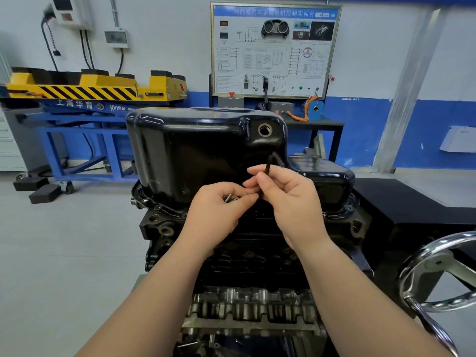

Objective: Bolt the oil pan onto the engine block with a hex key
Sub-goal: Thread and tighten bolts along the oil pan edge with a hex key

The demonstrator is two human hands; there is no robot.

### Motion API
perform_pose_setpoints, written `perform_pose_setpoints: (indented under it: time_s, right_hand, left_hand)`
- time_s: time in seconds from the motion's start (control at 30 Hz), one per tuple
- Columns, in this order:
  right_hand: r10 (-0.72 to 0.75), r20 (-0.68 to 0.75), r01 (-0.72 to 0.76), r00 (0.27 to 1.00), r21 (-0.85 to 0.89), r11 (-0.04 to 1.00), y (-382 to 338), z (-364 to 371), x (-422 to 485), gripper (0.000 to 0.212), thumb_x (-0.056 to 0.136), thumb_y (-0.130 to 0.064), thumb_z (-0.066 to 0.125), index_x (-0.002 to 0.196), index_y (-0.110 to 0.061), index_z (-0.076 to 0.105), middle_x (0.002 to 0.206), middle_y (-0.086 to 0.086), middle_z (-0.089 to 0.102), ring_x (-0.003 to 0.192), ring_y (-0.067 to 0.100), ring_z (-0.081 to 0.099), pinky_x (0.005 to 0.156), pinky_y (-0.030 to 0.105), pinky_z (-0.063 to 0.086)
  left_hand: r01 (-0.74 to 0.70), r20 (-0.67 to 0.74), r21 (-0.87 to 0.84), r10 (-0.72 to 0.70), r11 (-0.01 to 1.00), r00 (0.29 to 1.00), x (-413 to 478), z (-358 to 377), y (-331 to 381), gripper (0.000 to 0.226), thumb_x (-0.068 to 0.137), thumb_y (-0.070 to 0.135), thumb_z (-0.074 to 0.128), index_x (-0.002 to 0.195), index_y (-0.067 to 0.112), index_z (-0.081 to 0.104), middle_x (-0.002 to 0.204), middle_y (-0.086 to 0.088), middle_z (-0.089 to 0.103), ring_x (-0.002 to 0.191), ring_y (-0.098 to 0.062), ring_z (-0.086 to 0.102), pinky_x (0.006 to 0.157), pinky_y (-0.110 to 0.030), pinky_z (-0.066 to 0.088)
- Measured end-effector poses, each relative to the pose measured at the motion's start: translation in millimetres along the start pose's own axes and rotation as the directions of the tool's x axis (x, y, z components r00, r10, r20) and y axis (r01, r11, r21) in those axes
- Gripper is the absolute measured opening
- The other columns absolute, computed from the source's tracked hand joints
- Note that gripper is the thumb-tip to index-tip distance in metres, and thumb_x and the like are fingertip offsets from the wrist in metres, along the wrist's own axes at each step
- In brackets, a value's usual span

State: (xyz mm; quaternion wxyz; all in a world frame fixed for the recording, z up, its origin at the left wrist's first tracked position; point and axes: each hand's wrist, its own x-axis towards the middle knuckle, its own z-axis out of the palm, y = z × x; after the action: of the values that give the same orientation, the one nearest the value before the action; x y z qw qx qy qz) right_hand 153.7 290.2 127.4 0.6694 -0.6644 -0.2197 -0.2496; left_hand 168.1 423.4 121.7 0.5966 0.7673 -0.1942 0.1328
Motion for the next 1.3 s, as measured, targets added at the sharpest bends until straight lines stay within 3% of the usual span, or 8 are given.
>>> perform_pose_setpoints:
  time_s: [0.17,0.23,0.33,0.53,0.63,0.8,1.0,1.3]
  right_hand:
    - [-0.117,0.026,0.119,0.993,-0.091,0.989,-22,10,-1,0.021,0.097,-0.009,0.045,0.091,-0.015,0.064,0.064,-0.006,0.058,0.062,0.01,0.057,0.068,0.031,0.053]
    - [-0.084,0.086,0.101,0.993,-0.225,0.969,-26,18,-8,0.021,0.097,-0.014,0.047,0.086,-0.018,0.064,0.059,-0.01,0.051,0.055,0.003,0.047,0.056,0.022,0.045]
    - [0.055,0.248,0.023,0.967,-0.303,0.953,-25,30,-21,0.014,0.091,-0.013,0.059,0.081,-0.015,0.069,0.061,-0.016,0.062,0.056,-0.003,0.052,0.059,0.011,0.041]
    - [0.183,0.333,-0.089,0.925,-0.277,0.957,-23,41,-43,0.005,0.082,-0.006,0.069,0.083,-0.006,0.064,0.068,-0.014,0.068,0.053,-0.004,0.063,0.063,0.0,0.042]
    - [0.236,0.295,-0.137,0.926,-0.32,0.937,-24,45,-49,0.012,0.08,-0.012,0.071,0.076,-0.018,0.061,0.083,-0.004,0.069,0.065,0.008,0.071,0.075,0.014,0.053]
    - [0.179,0.271,0.024,0.946,-0.609,0.793,-24,53,-58,0.004,0.077,-0.024,0.065,0.074,-0.026,0.063,0.073,-0.011,0.063,0.079,0.003,0.061,0.076,0.028,0.054]
    - [0.134,0.187,-0.009,0.973,-0.549,0.836,-17,61,-66,0.007,0.08,-0.02,0.063,0.079,-0.026,0.065,0.078,-0.011,0.064,0.079,0.004,0.061,0.069,0.025,0.053]
    - [0.085,0.029,-0.072,0.996,-0.305,0.95,-1,63,-78,0.02,0.084,-0.003,0.062,0.077,-0.021,0.064,0.075,-0.002,0.06,0.061,0.012,0.064,0.055,0.024,0.054]
  left_hand:
    - [0.358,0.107,-0.69,-0.401,0.629,0.91,-18,-13,2,0.015,0.087,0.022,0.059,0.079,0.011,0.067,0.046,0.005,0.036,0.032,-0.006,0.03,0.029,-0.011,0.019]
    - [0.442,0.221,-0.822,-0.512,0.36,0.83,-23,-19,3,0.014,0.086,0.022,0.057,0.082,0.011,0.064,0.045,0.006,0.037,0.029,-0.004,0.031,0.025,-0.01,0.019]
    - [0.417,0.255,-0.886,-0.537,0.203,0.804,-32,-21,2,0.016,0.088,0.021,0.054,0.08,0.01,0.061,0.047,0.005,0.041,0.028,-0.005,0.031,0.023,-0.011,0.019]
    - [0.368,0.18,-0.904,-0.587,0.217,0.789,-45,-18,-1,0.028,0.092,0.018,0.05,0.07,0.008,0.063,0.049,0.001,0.054,0.03,-0.006,0.034,0.025,-0.012,0.022]
    - [0.349,0.119,-0.888,-0.582,0.301,0.804,-49,-16,-6,0.044,0.092,0.014,0.047,0.05,0.013,0.06,0.046,0.004,0.051,0.03,-0.007,0.04,0.027,-0.014,0.025]
    - [0.316,0.033,-0.87,-0.594,0.379,0.804,-49,-13,-14,0.029,0.09,0.021,0.051,0.073,0.009,0.072,0.052,0.0,0.055,0.039,-0.01,0.048,0.045,-0.024,0.046]
    - [0.274,-0.055,-0.824,-0.55,0.497,0.833,-55,-13,-17,0.031,0.084,0.018,0.054,0.059,0.014,0.072,0.058,-0.001,0.063,0.05,-0.014,0.061,0.044,-0.024,0.049]
    - [0.391,0.308,-0.92,-0.626,-0.005,0.716,-57,-9,-34,0.016,0.082,0.016,0.048,0.069,0.008,0.051,0.052,-0.001,0.044,0.038,-0.009,0.038,0.039,-0.011,0.024]
